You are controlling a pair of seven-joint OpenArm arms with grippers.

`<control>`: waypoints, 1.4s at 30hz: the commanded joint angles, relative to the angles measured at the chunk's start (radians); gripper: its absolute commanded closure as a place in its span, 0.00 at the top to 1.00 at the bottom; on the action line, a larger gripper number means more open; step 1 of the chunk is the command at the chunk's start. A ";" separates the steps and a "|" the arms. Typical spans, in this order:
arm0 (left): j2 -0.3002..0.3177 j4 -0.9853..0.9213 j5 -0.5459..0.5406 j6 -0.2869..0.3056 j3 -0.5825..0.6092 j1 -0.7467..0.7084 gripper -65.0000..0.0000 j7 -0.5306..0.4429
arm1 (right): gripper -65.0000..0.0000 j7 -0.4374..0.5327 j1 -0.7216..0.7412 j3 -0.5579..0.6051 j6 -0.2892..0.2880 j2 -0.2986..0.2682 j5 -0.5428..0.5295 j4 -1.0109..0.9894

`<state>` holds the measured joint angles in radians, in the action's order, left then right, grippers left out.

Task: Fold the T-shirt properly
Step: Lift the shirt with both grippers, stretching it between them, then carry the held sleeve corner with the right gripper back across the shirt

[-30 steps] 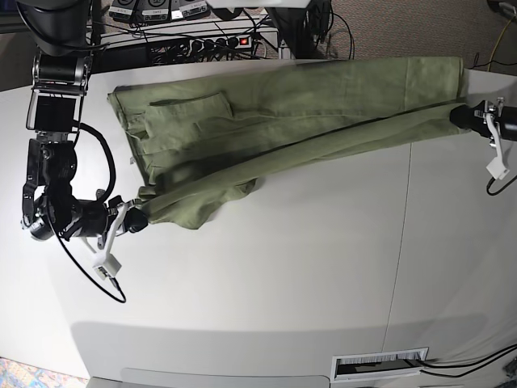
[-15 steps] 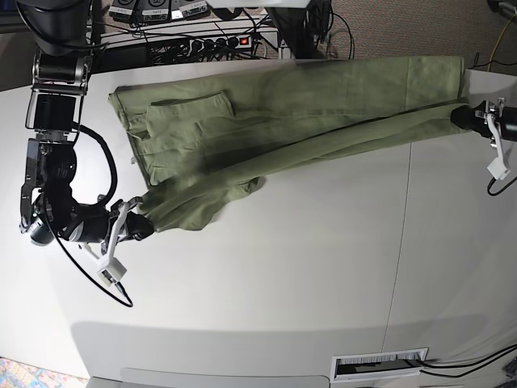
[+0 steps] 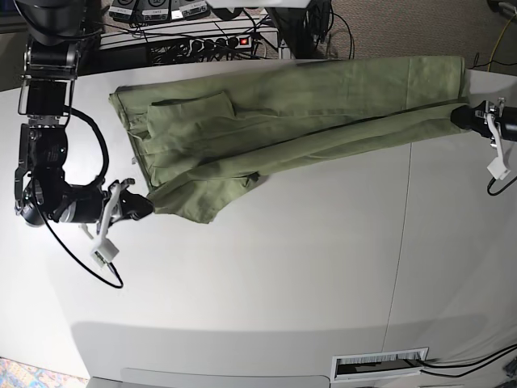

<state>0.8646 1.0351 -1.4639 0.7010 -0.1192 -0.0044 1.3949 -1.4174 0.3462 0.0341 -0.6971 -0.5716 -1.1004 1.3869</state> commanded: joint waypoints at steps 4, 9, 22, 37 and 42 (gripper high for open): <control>0.033 0.011 -0.020 -0.003 -0.009 0.013 0.00 0.001 | 0.00 0.021 0.022 -0.009 -0.001 -0.091 -0.126 0.014; 0.033 0.011 -0.020 -0.003 -0.009 0.013 0.00 0.001 | 0.00 0.021 0.020 -0.009 -0.001 -0.104 -0.138 0.014; 0.034 0.013 -0.020 -0.003 -0.009 0.013 0.00 0.001 | 0.00 0.021 0.014 -0.009 -0.001 -0.105 -0.194 0.014; 0.033 0.013 -0.020 -0.003 -0.009 0.013 0.00 0.001 | 0.00 0.021 -0.101 -0.009 -0.001 -0.105 -0.254 0.014; 0.033 0.013 -0.020 -0.003 -0.009 0.013 0.00 0.001 | 0.00 0.021 -0.119 -0.009 -0.001 -0.105 -0.237 0.014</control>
<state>0.8646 1.0370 -1.4639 0.7006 -0.1192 -0.0044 1.3952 -1.4132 0.2050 0.0341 -0.6968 -0.6552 -1.3190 1.3872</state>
